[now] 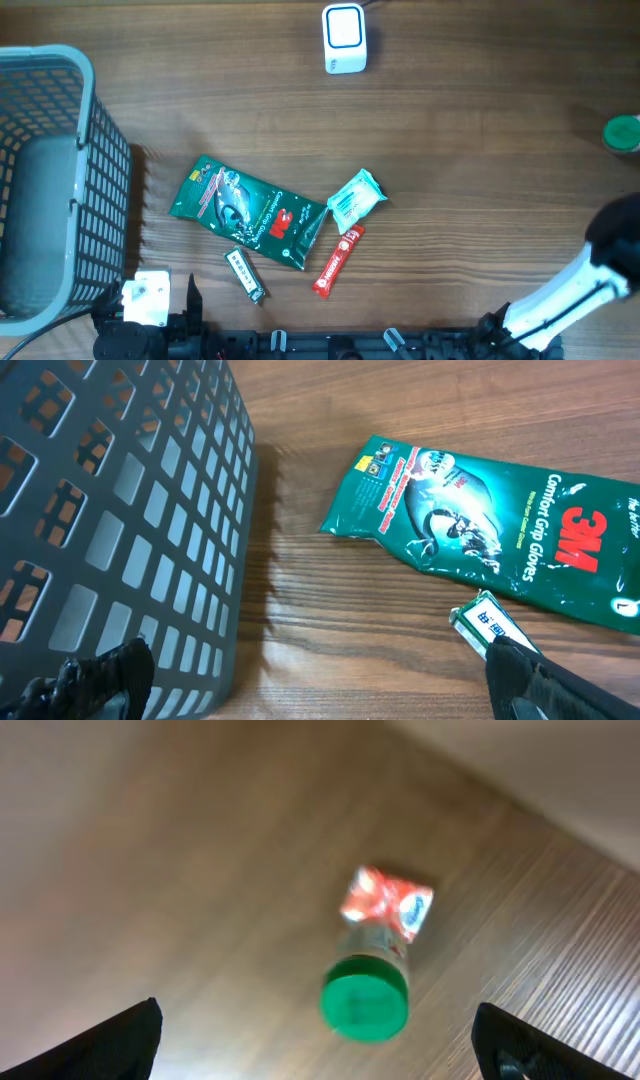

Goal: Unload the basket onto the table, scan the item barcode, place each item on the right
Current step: 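Reach the right gripper toward the light-blue wet-wipe pack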

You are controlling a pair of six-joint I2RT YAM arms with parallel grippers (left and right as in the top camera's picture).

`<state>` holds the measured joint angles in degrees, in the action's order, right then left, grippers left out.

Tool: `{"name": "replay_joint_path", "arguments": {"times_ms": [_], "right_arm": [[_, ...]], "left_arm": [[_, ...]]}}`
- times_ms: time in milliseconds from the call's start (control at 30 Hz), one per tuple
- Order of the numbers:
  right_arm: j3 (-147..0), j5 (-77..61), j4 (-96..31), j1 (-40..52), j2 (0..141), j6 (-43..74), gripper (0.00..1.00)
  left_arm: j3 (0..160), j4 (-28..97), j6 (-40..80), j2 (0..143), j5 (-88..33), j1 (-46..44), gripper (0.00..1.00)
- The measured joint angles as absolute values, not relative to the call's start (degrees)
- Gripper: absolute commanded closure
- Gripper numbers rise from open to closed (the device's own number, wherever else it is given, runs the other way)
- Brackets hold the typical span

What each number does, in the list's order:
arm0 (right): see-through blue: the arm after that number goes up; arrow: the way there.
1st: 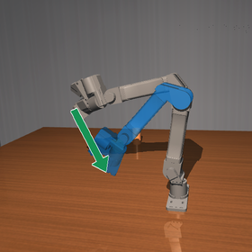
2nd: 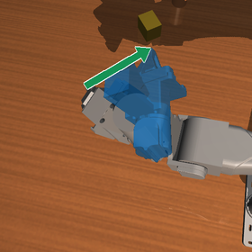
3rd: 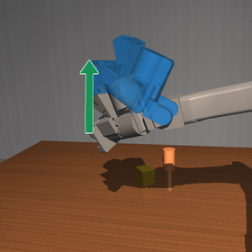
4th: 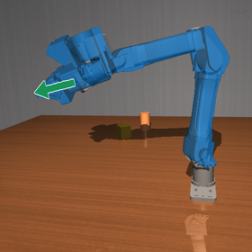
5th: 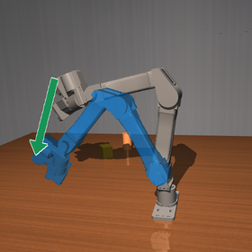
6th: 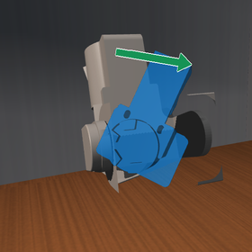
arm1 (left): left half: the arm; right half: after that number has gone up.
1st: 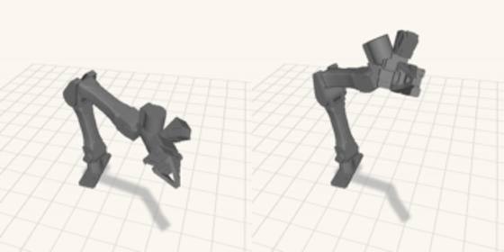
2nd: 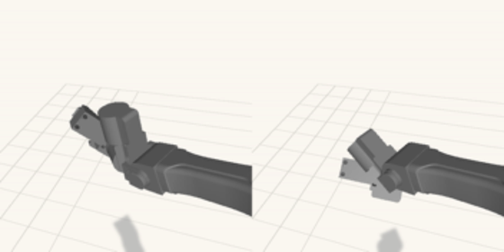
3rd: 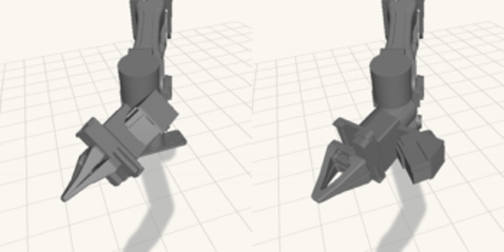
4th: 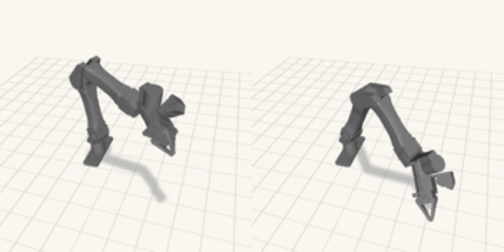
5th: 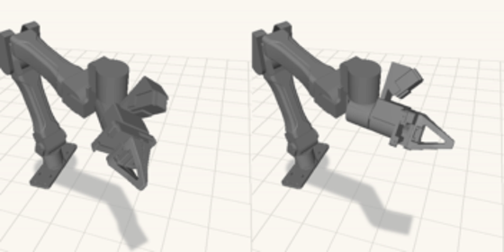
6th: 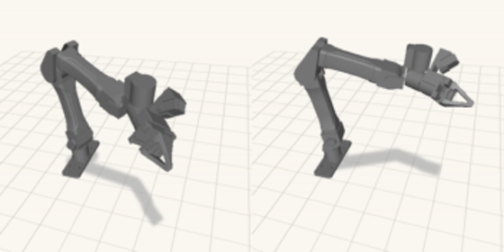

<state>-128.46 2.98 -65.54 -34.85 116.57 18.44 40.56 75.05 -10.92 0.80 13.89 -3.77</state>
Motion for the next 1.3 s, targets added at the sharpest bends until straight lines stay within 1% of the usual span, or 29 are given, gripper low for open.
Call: {"name": "replay_joint_path", "arguments": {"times_ms": [100,200,233,333,367,433,600,700,800,833,900,967,1067,1100,1167,1267,1300], "right_arm": [[-129.73,-4.36,-68.97,-32.77,110.08,19.86,0.0],[-129.82,-13.58,-78.15,-26.04,108.95,21.61,0.0],[-128.88,-16.34,-82.98,-22.72,109.19,22.11,0.0],[-126.17,-19.53,-90.72,-13.34,109.75,22.96,0.0],[-124.66,-19.51,-91.9,-8.88,109.75,22.92,0.0],[-123.17,-18.7,-92.05,-3.22,109.78,22.94,0.0],[-121.8,-15.92,-92.03,5.63,107.9,22.94,0.0],[-115.9,-10.61,-91.55,9.21,100.05,24.36,0.0],[-105.3,-3.73,-91.46,12.71,87.31,29.63,0.0],[-100.38,-1.72,-89.65,13.32,82.59,31.99,0.01],[-84.71,0.01,-80.2,14.09,72.36,36.14,0.01],[-69.12,-2.66,-66.76,14.5,66.89,38.83,0.06],[-44.34,-14.44,-37.65,14.66,67.35,41.71,0.07],[-39.55,-17.72,-31.38,14.74,68.79,42.52,0.07],[-34.46,-21.56,-23.0,14.98,72.25,44.71,0.07],[-33.19,-24.62,-13.96,16.4,80.01,47.0,0.07],[-33.19,-25.08,-12.64,16.91,81.41,47.46,0.07]], "left_arm": [[40.56,75.02,-10.92,0.8,13.89,-3.77,0.0],[40.56,75.02,-10.92,0.8,13.89,-3.77,0.0],[40.56,75.05,-10.92,0.8,13.89,-3.77,0.0],[40.56,75.05,-10.92,0.8,13.89,-3.77,0.0],[40.56,75.05,-10.92,0.8,13.89,-3.77,0.0],[40.56,75.05,-10.92,0.8,13.89,-3.77,0.0],[40.56,75.05,-10.92,0.8,13.89,-3.77,0.0],[40.56,75.02,-10.92,0.8,13.89,-3.77,0.0],[40.56,75.0,-10.92,0.8,13.89,-3.77,0.0],[40.56,75.05,-10.92,0.78,13.91,-3.77,0.0],[40.56,75.11,-10.92,0.78,13.89,-3.77,0.0],[40.56,75.0,-10.92,0.8,13.89,-3.77,0.0],[40.62,75.07,-10.92,0.8,13.91,-3.77,0.0],[40.62,75.02,-10.92,0.8,13.89,-3.77,0.0],[40.6,75.09,-10.94,0.8,13.87,-3.77,0.0],[40.62,75.09,-10.94,0.8,13.89,-3.77,0.0],[40.62,75.07,-10.94,0.8,13.91,-3.77,0.0]]}}
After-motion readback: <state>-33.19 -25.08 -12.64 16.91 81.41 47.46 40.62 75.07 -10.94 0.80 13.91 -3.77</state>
